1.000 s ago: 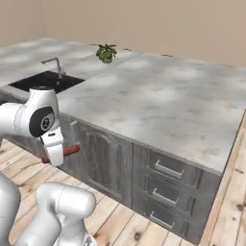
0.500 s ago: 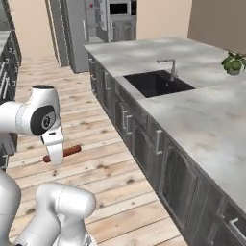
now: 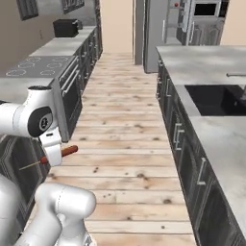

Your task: Store the hot dog in the freezer for long-term storage. Close the freezer door after placing the cooked food.

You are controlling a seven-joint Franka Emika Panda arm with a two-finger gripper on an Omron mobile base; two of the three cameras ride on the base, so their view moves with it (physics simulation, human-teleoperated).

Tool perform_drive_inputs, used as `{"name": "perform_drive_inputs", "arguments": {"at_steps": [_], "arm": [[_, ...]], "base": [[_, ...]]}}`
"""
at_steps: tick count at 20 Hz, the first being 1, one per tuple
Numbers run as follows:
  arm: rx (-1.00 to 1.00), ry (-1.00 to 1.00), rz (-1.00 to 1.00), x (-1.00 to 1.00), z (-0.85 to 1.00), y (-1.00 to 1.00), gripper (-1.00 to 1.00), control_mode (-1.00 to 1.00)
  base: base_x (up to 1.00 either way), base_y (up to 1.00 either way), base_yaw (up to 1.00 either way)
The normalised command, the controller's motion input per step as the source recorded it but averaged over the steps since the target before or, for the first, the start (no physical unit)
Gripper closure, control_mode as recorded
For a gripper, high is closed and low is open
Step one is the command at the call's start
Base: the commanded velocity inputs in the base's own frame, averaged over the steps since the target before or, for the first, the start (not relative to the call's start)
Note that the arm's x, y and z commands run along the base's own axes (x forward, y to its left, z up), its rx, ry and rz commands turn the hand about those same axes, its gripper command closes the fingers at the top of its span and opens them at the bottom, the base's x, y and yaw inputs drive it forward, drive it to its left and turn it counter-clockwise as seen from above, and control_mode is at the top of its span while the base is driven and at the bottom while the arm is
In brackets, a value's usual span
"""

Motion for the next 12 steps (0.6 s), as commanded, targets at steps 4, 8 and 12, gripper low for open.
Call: {"name": "perform_drive_inputs", "arguments": {"at_steps": [4, 8, 12], "arm": [[0.00, 0.00, 0.00, 0.00, 0.00, 0.00, 1.00, 1.00], [0.00, 0.00, 0.00, 0.00, 0.00, 0.00, 1.00, 1.00], [0.00, 0.00, 0.00, 0.00, 0.00, 0.00, 1.00, 1.00]], "base": [[0.60, -0.63, 0.37], [0.51, -0.55, 0.14], [0.66, -0.06, -0.04]]}}
